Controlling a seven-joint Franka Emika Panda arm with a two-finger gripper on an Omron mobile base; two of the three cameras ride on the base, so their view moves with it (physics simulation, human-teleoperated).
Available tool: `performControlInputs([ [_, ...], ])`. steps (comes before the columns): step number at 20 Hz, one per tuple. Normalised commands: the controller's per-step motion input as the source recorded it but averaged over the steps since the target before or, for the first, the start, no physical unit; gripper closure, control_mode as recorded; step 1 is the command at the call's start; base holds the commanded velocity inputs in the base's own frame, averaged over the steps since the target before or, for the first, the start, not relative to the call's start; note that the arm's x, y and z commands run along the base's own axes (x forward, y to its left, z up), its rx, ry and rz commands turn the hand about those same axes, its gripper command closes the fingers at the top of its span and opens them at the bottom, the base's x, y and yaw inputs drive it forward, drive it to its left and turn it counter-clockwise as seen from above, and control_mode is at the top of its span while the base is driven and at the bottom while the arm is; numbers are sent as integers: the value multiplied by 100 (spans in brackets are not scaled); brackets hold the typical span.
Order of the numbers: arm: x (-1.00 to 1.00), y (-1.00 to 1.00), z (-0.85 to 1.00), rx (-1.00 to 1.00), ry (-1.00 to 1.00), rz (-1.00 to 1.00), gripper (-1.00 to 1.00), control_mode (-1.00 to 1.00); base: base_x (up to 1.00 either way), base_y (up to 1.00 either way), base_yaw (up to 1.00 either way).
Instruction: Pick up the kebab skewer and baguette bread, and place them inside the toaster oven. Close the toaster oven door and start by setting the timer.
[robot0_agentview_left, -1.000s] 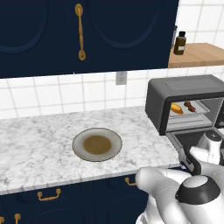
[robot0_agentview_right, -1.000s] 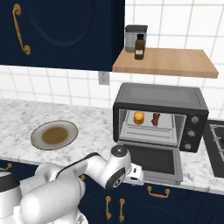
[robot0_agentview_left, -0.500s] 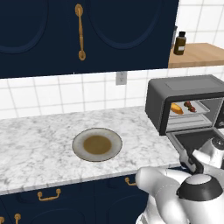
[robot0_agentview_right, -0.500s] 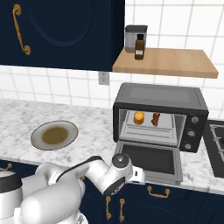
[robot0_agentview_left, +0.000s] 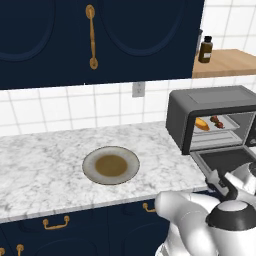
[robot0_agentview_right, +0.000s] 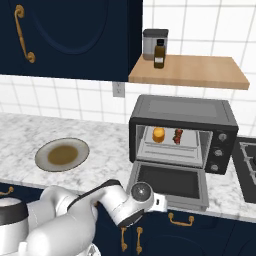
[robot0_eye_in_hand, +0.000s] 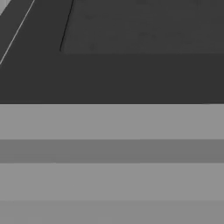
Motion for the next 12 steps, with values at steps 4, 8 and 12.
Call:
performControlInputs([
  [4, 56, 2, 67, 0, -18, -4, -100, -100, 0, 0, 0],
  [8, 65, 9, 72, 0, -16, -4, -100, -100, 0, 0, 0],
  [12, 82, 14, 68, 0, -14, -4, -100, -100, 0, 0, 0],
])
